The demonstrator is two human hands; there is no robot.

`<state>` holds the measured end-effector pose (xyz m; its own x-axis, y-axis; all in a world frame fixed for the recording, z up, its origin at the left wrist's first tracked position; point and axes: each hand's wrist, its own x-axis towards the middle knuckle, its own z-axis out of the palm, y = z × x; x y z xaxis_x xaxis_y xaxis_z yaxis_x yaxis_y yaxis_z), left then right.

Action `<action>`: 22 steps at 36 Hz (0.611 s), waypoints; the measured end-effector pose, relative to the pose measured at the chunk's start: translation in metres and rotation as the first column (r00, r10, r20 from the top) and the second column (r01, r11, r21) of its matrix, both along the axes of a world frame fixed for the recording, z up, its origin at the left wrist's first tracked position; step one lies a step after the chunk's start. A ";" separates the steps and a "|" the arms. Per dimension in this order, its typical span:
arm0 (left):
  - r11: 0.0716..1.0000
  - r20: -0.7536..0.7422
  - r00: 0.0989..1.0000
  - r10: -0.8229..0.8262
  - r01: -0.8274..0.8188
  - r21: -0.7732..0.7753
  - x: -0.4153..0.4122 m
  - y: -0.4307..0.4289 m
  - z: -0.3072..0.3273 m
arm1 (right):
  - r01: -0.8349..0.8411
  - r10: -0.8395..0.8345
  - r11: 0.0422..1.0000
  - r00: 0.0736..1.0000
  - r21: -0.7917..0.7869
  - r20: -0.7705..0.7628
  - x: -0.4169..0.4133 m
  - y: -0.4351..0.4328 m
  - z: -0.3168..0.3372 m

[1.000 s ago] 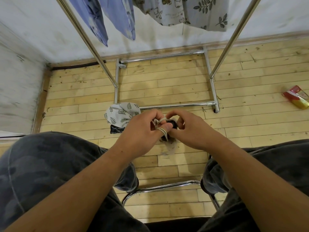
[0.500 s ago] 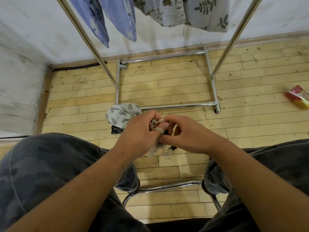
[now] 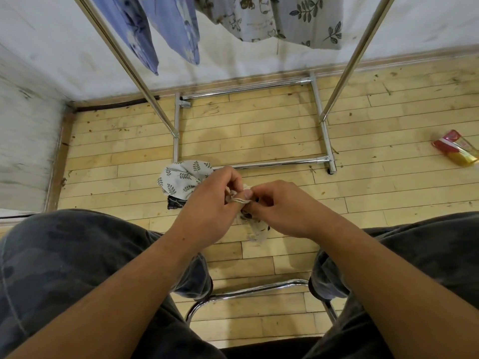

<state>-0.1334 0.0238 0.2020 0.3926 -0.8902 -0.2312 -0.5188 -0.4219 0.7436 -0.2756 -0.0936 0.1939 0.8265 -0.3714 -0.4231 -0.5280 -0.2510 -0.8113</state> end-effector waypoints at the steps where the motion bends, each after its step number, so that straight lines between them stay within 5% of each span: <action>1: 1.000 -0.009 1.000 0.000 0.000 -0.003 0.000 0.000 0.000 | 0.015 -0.015 1.000 1.000 -0.004 0.000 0.000 0.000 0.000; 10: 0.999 -0.144 0.989 0.029 -0.025 0.027 0.005 -0.003 0.000 | 0.203 -0.208 0.977 0.975 0.063 0.079 0.002 -0.005 0.009; 22: 0.969 -0.070 0.998 0.008 0.010 0.247 0.012 0.006 -0.024 | 0.322 -0.335 0.938 0.937 0.127 0.099 0.004 -0.008 0.017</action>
